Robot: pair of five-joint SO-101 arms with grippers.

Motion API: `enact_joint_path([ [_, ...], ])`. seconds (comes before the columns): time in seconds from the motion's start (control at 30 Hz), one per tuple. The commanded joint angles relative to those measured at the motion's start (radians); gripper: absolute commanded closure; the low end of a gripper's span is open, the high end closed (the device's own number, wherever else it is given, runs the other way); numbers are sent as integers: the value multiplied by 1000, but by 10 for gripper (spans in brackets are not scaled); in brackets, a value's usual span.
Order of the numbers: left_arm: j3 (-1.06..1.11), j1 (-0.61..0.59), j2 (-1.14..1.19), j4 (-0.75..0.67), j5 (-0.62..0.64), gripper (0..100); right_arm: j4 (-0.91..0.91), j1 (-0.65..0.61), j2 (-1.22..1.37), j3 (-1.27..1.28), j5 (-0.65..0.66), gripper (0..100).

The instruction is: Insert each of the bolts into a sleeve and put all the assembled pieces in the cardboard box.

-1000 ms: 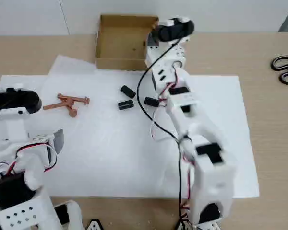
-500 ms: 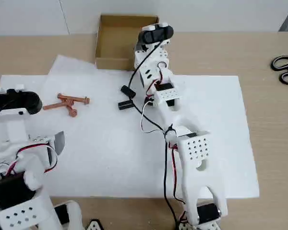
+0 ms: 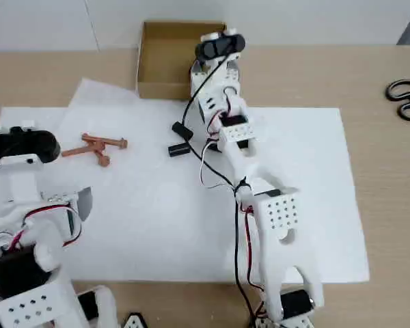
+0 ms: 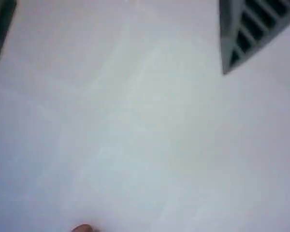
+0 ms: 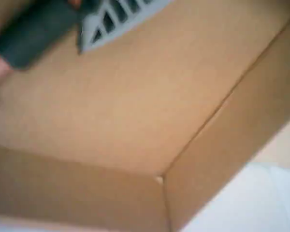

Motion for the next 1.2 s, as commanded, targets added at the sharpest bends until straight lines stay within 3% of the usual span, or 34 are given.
enact_joint_path([
  [0.0,-10,-2,-8,-3,5,720,196,4,-228,-46,-3,713],
  [0.3,18,-3,12,-43,-72,719,924,-16,-547,-46,-11,713],
  [0.53,47,0,236,-155,-115,719,1429,-53,-662,-46,-5,713],
  [0.83,-21,-3,434,-183,-43,720,1518,-51,-466,-44,20,711],
  [1.07,-24,-5,359,-180,86,720,1518,-76,-367,-51,462,713],
  [1.17,-19,-5,304,-176,121,720,1511,-74,-363,-51,571,713],
])
